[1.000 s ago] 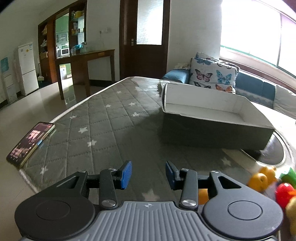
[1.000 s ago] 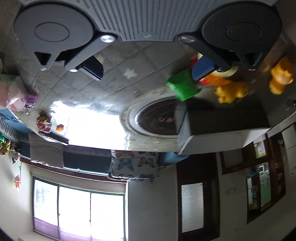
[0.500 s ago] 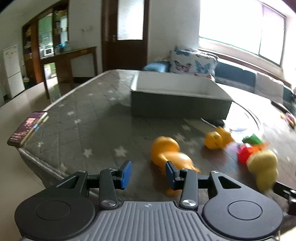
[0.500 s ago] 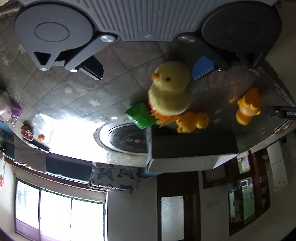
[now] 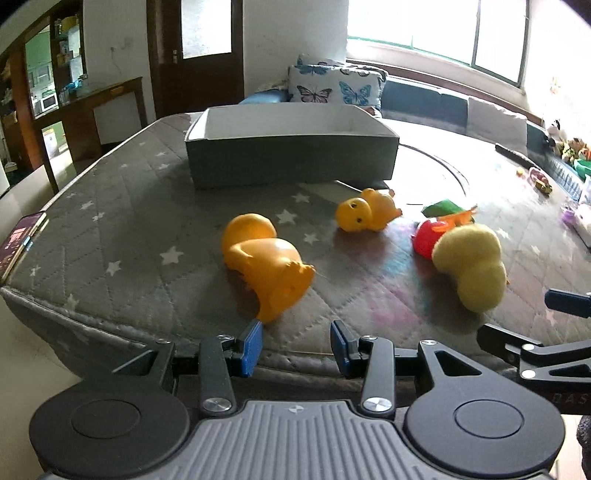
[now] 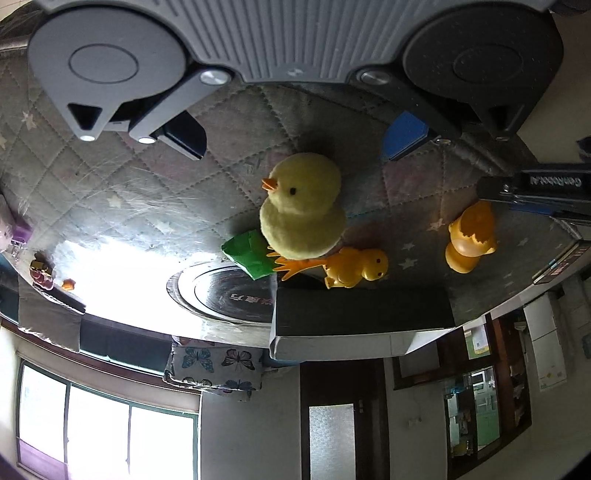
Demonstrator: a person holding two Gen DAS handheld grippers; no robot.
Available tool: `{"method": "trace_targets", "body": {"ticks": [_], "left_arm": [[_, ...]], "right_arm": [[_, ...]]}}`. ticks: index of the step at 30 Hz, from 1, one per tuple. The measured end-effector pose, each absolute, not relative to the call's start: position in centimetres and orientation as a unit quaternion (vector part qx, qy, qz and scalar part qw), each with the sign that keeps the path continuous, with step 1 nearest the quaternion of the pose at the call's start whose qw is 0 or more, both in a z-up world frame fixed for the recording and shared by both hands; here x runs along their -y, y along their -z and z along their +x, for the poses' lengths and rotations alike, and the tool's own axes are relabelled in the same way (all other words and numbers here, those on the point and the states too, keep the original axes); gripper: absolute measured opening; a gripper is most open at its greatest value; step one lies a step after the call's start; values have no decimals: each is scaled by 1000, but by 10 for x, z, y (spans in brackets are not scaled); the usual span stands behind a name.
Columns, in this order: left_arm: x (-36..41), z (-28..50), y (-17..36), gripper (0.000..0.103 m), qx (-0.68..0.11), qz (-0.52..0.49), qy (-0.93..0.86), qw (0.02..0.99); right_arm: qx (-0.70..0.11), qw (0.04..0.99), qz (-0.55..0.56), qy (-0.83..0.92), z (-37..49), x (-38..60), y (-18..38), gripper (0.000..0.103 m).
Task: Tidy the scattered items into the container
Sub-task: 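Move the right tool toward the yellow plush chick on the table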
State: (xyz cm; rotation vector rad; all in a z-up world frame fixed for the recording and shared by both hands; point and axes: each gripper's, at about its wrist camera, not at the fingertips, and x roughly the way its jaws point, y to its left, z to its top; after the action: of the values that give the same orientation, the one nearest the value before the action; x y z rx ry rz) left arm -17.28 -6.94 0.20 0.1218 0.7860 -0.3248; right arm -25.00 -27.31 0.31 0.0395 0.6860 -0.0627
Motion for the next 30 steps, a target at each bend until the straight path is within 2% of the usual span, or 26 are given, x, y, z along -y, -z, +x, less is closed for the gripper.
{"method": "trace_targets", "body": {"ticks": [30], "left_arm": [[91,-190,5,43,-392,87,191,896]], "right_arm": [[-354,935,19,23,-260,259,1,103]]}}
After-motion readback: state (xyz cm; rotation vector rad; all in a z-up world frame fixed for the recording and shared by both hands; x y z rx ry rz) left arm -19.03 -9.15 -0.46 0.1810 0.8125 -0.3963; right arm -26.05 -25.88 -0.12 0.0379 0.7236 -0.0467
